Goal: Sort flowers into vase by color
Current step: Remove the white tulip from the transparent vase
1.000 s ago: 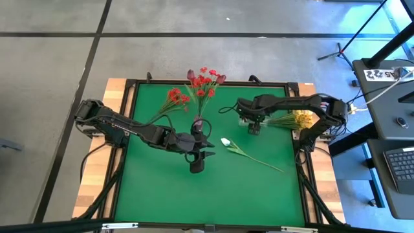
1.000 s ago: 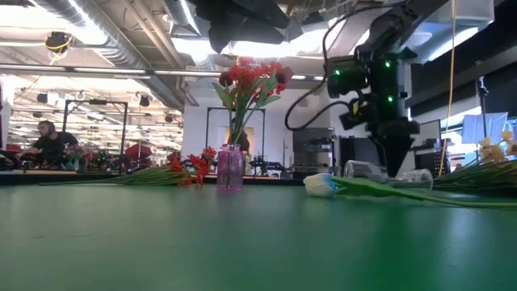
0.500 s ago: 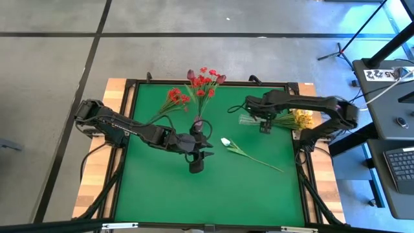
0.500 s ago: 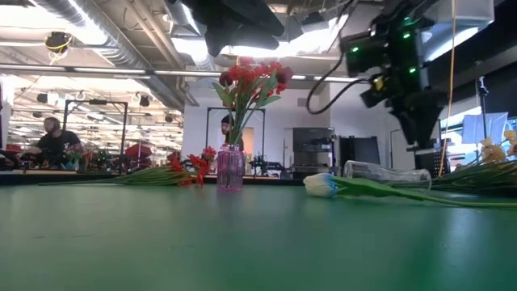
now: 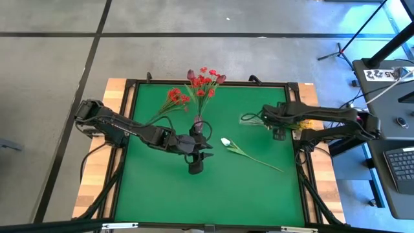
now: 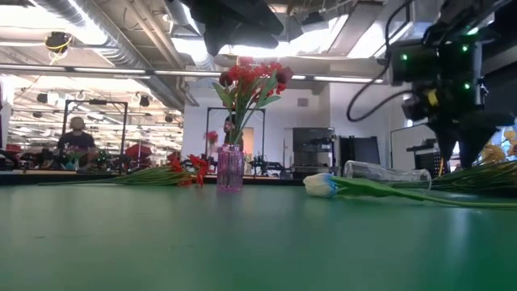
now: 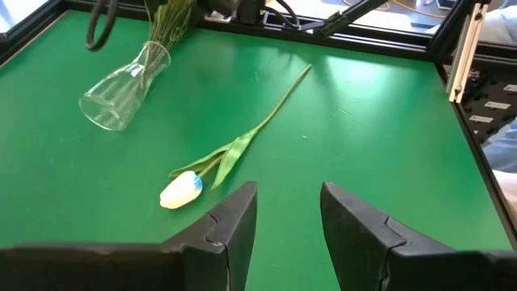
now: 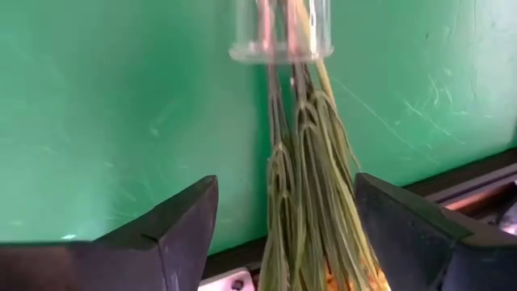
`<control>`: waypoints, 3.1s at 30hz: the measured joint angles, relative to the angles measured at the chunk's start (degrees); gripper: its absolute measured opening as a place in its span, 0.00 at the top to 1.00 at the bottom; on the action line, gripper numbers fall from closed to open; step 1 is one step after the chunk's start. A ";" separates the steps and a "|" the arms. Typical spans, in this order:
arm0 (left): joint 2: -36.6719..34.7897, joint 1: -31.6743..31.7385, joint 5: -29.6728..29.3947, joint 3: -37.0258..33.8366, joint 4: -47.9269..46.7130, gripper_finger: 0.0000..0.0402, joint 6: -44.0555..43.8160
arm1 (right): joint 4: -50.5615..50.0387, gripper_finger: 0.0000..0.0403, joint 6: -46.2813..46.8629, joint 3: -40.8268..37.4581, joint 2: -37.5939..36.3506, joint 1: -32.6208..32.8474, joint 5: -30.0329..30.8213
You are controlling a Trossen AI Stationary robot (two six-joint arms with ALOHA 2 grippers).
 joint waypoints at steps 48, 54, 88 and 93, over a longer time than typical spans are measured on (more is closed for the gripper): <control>0.00 -0.40 0.02 0.00 -1.34 0.67 -1.01 | 15.69 0.96 -8.16 -0.70 13.58 -14.27 -4.23; 0.00 0.72 0.02 0.00 -1.36 0.67 -1.01 | 16.37 0.94 -8.31 -0.70 13.58 -13.18 -4.43; 7.08 7.53 1.16 0.07 -3.66 0.67 -4.09 | 22.89 0.96 -0.62 9.00 18.19 16.74 -1.85; 7.08 7.06 1.16 0.07 -3.17 0.67 -4.07 | 23.82 0.94 1.96 9.40 22.32 18.53 -1.51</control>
